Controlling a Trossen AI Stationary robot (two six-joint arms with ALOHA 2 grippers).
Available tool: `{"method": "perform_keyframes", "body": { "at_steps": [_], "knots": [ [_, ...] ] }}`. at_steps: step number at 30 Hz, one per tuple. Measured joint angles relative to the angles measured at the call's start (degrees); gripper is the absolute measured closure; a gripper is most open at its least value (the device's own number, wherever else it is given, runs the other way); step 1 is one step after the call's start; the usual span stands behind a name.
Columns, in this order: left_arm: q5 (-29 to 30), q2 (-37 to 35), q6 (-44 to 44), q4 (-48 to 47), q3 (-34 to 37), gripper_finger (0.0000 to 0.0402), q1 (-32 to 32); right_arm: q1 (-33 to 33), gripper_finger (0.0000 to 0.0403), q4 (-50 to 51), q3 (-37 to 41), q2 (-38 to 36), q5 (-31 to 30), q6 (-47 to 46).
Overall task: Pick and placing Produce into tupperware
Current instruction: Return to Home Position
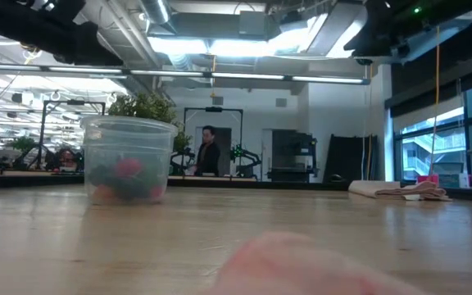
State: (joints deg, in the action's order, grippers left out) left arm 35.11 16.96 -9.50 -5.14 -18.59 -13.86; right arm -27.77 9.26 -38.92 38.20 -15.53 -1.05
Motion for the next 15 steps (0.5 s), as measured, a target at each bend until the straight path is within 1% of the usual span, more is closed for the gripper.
{"method": "perform_keyframes", "body": {
  "at_steps": [4, 7, 12, 15],
  "knots": [
    [-1.9, -1.3, -0.7, 1.2, 0.0, 0.0353, -1.5, 0.0, 0.0198, -1.4, 1.7, -2.7, 0.1, 1.5],
    [-1.8, -3.5, -1.2, 0.8, 0.0, 0.0359, -1.7, 0.0, 0.0198, -4.1, 6.5, -6.1, 0.1, 0.8],
    [-1.8, -7.6, -1.2, -1.0, 0.1, 0.0368, -1.7, 0.0, 0.0199, -9.5, 16.1, -13.1, 0.1, -3.1],
    [-2.5, -10.0, -1.2, -1.1, 1.3, 0.0373, -1.6, 0.0, 0.0199, -12.4, 20.6, -17.3, 0.1, -4.8]
  ]
}}
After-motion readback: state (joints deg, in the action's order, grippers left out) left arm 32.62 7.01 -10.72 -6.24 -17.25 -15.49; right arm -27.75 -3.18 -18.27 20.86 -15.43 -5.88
